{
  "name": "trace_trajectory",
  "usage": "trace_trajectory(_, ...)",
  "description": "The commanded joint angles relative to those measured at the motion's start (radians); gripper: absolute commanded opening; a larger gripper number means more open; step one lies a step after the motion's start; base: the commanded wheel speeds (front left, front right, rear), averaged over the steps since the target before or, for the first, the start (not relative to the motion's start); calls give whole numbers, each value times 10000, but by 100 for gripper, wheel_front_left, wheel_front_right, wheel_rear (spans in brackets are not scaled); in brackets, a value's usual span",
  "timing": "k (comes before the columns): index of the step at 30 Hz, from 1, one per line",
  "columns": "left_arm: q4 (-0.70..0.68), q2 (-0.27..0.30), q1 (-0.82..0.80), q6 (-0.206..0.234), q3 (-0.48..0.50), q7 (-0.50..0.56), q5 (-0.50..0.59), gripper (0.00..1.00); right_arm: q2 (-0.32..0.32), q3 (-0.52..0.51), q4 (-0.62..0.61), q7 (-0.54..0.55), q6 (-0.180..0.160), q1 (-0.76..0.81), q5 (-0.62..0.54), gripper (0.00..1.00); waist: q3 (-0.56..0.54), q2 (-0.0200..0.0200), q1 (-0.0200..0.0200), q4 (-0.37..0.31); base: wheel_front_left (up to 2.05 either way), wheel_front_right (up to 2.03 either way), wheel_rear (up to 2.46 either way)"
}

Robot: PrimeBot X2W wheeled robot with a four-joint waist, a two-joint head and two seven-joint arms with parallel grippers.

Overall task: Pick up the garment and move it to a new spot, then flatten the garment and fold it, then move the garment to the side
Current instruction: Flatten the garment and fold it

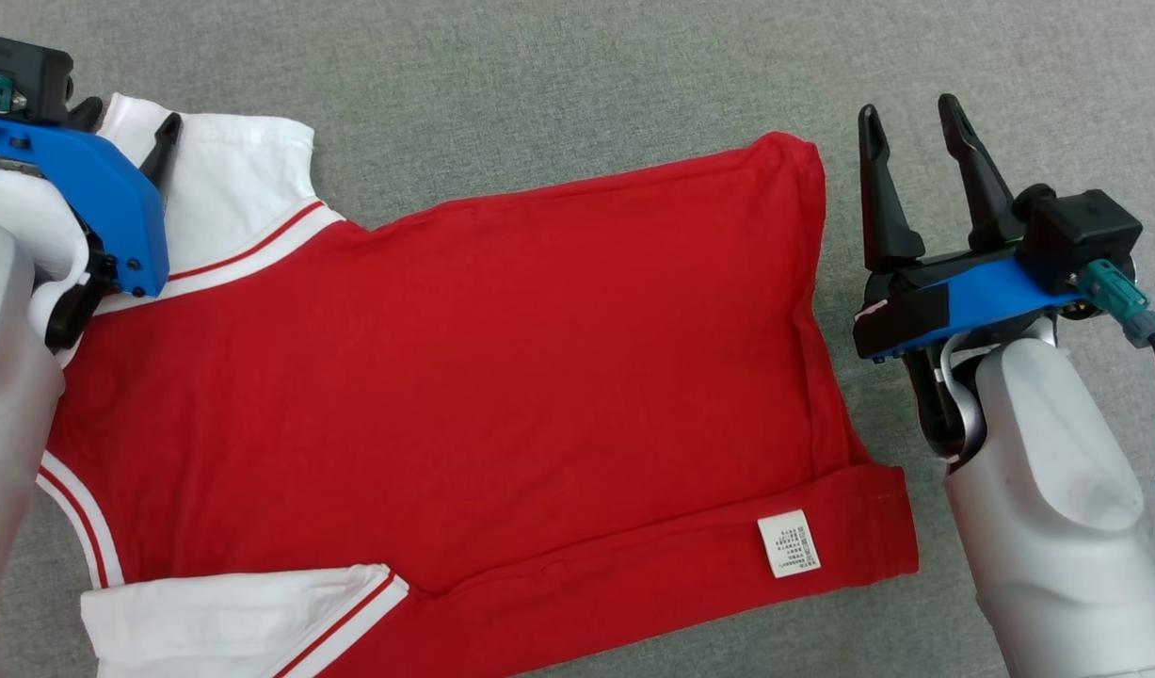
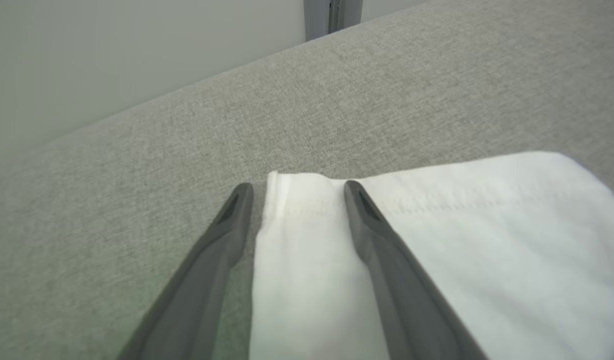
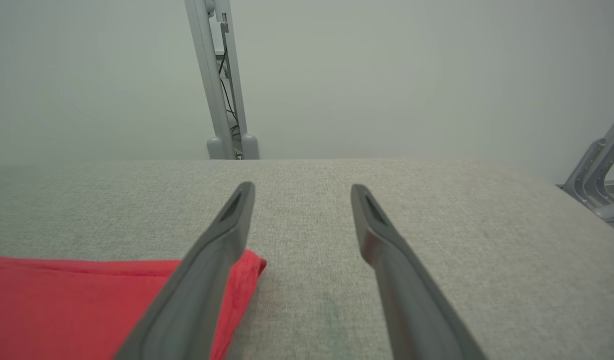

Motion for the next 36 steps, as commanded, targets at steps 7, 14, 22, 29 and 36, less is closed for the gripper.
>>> trace_trajectory(7, -7, 213, -153, 8, -654, -206, -566, 0, -390, 621, 199, 712, -4, -449, 332, 100, -186, 0, -1, 20, 0, 0, 0)
trace_trajectory(14, -117, 106, -364, 8, -1168, -602, -863, 0, -843, 1266, 16, 2046, -4, -643, 910, 100, -363, 0, -1, 262, 0, 0, 0)
trace_trajectory(22, -170, -63, -656, 8, -1736, -1018, -1130, 0, -1117, 1587, 448, 3446, -4, -822, 1244, 100, -234, 0, -1, 640, 0, 0, 0)
trace_trajectory(29, -136, -192, -855, 8, -2134, -1304, -1287, 0, -1203, 1793, 940, 3996, -4, -944, 1446, 100, -129, 0, -1, 813, 0, 0, 0)
trace_trajectory(36, -77, -372, -1039, 8, -2516, -1626, -1550, 0, -1310, 1753, 1404, 3969, -5, -1169, 1513, 0, -98, 0, -1, 984, 0, 0, 0)
